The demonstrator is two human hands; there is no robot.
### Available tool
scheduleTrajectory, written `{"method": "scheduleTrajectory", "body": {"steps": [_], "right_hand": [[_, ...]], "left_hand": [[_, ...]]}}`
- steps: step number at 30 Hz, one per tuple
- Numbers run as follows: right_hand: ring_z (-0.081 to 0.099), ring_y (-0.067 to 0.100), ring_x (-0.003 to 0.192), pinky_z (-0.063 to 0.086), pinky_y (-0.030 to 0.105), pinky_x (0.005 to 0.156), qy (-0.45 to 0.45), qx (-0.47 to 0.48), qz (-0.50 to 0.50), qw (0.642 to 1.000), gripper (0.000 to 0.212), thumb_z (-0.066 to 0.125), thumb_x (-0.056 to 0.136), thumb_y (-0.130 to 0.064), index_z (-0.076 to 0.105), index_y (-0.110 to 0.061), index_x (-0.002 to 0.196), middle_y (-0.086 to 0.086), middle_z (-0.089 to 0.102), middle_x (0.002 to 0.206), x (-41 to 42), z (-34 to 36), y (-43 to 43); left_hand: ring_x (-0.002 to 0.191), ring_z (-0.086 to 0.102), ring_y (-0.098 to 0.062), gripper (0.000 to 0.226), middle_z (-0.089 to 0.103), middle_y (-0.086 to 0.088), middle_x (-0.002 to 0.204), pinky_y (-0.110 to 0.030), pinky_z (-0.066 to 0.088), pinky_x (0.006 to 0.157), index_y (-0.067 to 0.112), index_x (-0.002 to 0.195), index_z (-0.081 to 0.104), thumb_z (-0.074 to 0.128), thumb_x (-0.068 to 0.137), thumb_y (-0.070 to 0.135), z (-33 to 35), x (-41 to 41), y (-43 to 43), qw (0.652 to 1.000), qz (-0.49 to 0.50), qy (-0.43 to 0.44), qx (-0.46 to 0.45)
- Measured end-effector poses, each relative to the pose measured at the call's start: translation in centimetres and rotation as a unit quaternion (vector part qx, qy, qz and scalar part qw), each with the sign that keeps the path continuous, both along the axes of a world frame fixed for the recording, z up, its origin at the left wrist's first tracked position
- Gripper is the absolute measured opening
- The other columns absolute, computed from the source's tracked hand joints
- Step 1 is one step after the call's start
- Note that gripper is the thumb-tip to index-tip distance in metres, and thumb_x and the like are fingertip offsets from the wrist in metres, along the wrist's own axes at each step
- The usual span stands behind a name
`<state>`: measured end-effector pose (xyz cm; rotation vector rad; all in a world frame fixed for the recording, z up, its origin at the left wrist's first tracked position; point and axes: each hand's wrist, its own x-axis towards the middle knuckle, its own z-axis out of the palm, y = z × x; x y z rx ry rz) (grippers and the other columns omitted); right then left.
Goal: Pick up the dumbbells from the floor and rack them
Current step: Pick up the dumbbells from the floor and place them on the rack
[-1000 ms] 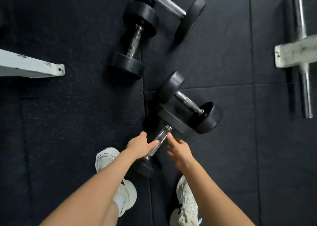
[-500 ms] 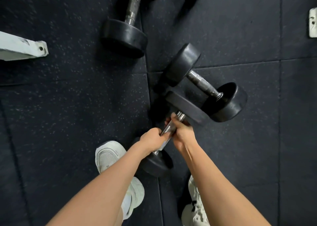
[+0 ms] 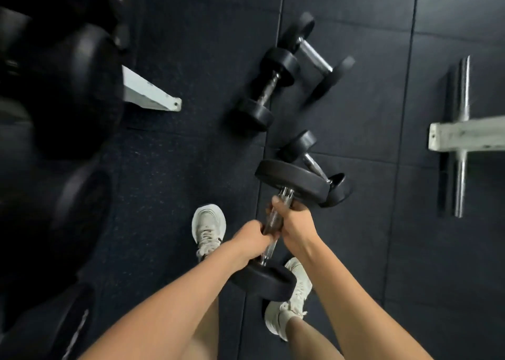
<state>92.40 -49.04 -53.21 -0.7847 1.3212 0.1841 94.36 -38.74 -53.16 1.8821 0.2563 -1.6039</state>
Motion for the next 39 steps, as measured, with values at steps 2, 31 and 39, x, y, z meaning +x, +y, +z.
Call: {"method": "scheduleTrajectory", "body": {"steps": [2, 31, 39], "right_hand": [[0.061, 0.016, 0.072, 0.053, 0.031, 0.072, -0.029, -0.008, 0.067, 0.997, 0.007, 0.060, 0.090, -0.001, 0.059, -0.008, 0.089, 0.008, 0.062, 0.078, 0.3, 6.3, 0.3], [0.061, 0.022, 0.069, 0.053, 0.034, 0.064, -0.226, -0.046, 0.558, 0.798, 0.016, 0.056, 0.089, 0.006, 0.060, -0.009, 0.086, 0.011, 0.061, 0.078, 23.2, 49.8, 29.6], [0.061, 0.029, 0.093, 0.051, 0.051, 0.095, -0.218, -0.004, 0.668, 0.712, 0.020, 0.059, 0.086, 0.007, 0.061, -0.012, 0.090, 0.009, 0.063, 0.087, 29.7, 49.1, 41.3]], "left_hand": [[0.069, 0.054, -0.016, 0.017, 0.058, -0.001, 0.071, -0.025, 0.041, 0.061, 0.017, 0.075, 0.055, 0.061, 0.087, 0.029, 6.4, -0.1, 0.5, 0.998, 0.057, 0.012, -0.019], [0.095, 0.067, -0.029, 0.032, 0.070, -0.016, 0.103, -0.032, 0.056, 0.085, 0.005, 0.105, 0.064, 0.058, 0.090, 0.033, 49.9, 13.2, 27.4, 0.859, 0.476, -0.182, -0.047], [0.097, 0.060, -0.018, 0.031, 0.067, -0.005, 0.107, -0.026, 0.048, 0.077, 0.010, 0.111, 0.061, 0.060, 0.090, 0.031, 49.8, 17.7, 36.5, 0.784, 0.594, -0.178, -0.033]]}}
